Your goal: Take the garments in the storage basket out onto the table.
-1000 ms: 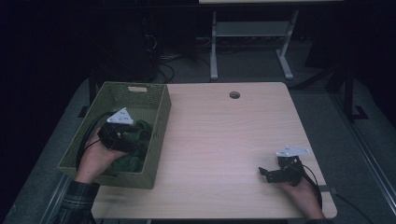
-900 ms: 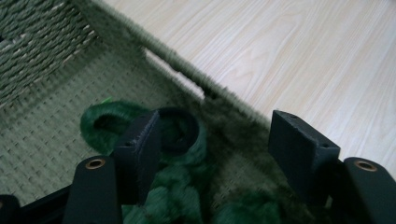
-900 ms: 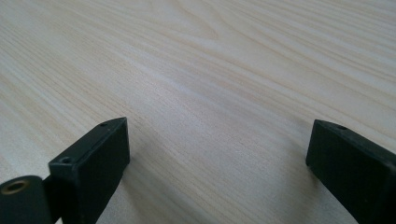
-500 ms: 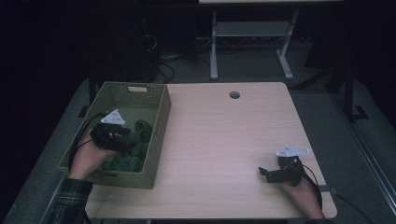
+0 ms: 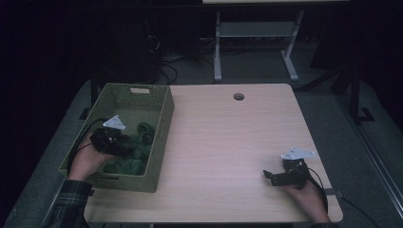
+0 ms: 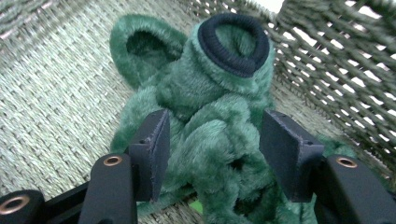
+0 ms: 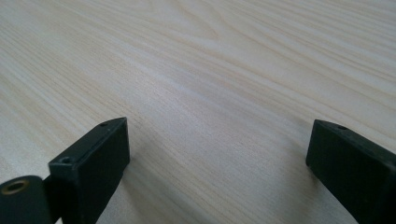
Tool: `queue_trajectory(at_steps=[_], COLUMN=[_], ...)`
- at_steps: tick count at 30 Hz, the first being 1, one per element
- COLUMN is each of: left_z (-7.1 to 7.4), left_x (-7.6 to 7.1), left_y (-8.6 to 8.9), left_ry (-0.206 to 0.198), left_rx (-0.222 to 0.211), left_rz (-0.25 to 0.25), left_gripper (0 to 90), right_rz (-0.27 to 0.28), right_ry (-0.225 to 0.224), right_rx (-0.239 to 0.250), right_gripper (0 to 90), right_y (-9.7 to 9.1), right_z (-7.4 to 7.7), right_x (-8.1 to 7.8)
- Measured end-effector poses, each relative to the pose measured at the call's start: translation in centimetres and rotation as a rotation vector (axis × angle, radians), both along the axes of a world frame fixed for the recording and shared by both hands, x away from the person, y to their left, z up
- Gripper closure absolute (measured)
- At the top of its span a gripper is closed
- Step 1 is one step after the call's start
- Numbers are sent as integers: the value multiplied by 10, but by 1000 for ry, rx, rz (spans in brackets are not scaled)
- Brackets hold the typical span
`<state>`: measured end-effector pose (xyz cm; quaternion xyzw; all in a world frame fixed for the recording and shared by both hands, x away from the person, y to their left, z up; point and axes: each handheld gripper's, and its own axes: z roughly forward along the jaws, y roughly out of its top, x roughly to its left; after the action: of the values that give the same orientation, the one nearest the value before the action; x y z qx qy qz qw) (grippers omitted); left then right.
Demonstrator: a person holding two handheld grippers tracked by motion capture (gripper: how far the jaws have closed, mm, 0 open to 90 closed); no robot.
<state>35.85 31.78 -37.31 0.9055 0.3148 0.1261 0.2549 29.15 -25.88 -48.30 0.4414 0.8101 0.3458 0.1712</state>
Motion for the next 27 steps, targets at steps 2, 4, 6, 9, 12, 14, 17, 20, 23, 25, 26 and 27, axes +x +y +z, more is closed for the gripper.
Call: queue_trajectory(at_steps=[2,4,6,9,12,14,17,20,23,25,26,27], left_z=[-3,-7,-10,-14,-18,-18,-20,-23,-25,-25,-25,-25], left_x=[2,4,6,7,10,11,12,13,13,13,13,12], left_y=[1,1,0,-1,-1,-1,-1,0,0,0,0,0], left_ry=[10,25,39,56,79,84,92,122,145,152,157,162], left_rx=[7,15,34,45,54,53,55,50,56,52,44,35], left_rz=[-2,2,1,0,2,7,5,2,-2,-4,0,14], left_gripper=[425,414,413,423,443,470,495,558,684,759,784,796], right_rz=[0,-1,-1,0,-1,0,-1,-1,0,-1,-1,-1], right_ry=[0,1,1,0,0,0,0,1,0,1,1,0], right_rx=[0,0,1,0,0,0,0,0,0,0,0,0], right_gripper=[57,57,57,58,57,57,57,57,57,57,57,57], right_y=[0,0,0,0,0,0,0,0,0,0,0,0], right_z=[0,0,0,0,0,0,0,0,0,0,0,0], right_x=[0,0,0,0,0,0,0,0,0,0,0,0])
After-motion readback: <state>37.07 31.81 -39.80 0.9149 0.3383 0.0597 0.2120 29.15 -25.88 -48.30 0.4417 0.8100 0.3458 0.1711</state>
